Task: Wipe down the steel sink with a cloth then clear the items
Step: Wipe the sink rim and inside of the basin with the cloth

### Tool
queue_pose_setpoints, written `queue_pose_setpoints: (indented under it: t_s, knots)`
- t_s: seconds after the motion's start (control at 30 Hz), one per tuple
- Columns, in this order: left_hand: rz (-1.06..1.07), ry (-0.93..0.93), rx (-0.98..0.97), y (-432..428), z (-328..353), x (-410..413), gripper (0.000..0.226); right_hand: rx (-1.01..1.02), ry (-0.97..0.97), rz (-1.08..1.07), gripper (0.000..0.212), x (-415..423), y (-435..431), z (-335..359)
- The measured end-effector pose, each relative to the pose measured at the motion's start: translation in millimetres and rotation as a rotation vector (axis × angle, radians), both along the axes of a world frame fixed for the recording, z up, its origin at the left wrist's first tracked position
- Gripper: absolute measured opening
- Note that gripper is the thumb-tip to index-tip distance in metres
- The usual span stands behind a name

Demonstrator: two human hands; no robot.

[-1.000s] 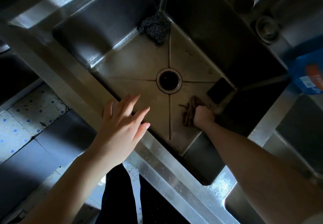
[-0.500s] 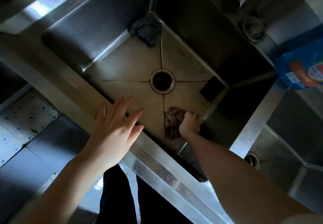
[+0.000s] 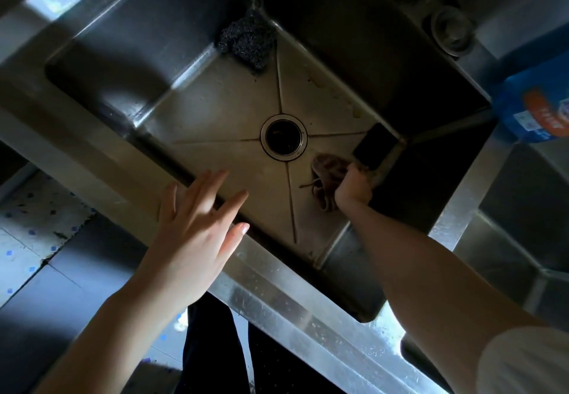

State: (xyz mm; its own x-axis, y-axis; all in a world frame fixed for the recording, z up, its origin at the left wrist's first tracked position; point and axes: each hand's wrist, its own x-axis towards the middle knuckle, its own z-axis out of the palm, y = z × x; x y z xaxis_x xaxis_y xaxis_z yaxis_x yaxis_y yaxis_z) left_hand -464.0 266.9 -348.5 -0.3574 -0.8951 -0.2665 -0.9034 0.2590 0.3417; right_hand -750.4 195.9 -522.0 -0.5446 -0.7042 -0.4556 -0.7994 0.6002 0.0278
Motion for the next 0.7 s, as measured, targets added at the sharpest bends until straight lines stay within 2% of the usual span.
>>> queue_pose_setpoints:
  t_s: [0.33,0.43,0.6,0.7]
  knots:
    - [0.004,0.013,-0.015,-3,-2,-7,0.050,0.135,-0.149,0.029,0.040,52,72,9]
    - [0.007,0.025,-0.036,-4,-4,-6,0.052,0.136,-0.106,0.022,0.039,47,67,8]
    - [-0.023,-0.028,-0.066,-4,-4,-4,0.048,0.149,0.038,0.153,0.047,25,32,3]
    - [0.003,-0.023,-0.057,-4,-1,-4,0.049,0.114,0.087,0.134,0.049,5,9,1]
